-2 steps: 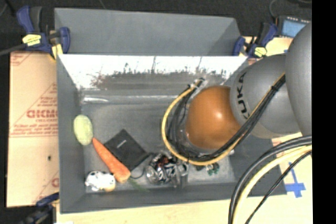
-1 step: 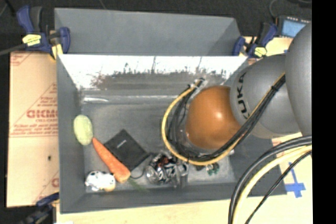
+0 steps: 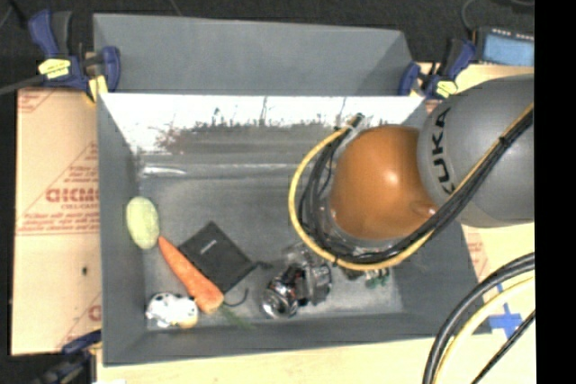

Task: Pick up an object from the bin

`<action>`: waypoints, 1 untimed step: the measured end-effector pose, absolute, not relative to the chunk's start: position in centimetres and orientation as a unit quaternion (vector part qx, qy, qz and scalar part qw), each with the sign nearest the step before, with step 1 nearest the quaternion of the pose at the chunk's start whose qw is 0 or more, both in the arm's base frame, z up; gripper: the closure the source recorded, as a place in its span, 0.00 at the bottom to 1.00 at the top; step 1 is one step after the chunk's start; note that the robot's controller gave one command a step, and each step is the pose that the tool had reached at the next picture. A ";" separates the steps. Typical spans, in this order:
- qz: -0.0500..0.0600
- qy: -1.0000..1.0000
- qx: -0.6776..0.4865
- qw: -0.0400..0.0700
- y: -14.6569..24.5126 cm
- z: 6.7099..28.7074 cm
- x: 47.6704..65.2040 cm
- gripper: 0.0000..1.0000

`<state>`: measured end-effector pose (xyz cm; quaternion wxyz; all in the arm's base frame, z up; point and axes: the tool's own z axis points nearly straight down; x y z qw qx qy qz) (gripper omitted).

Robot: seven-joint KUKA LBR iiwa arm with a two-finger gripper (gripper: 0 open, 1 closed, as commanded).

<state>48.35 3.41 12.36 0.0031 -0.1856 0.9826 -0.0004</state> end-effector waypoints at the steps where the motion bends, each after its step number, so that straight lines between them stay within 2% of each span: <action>1: -0.001 0.986 -0.167 0.012 2.2 13.7 48.9 1.00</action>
Offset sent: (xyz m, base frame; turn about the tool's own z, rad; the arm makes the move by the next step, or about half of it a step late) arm 0.0007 -0.0236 0.1472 0.0580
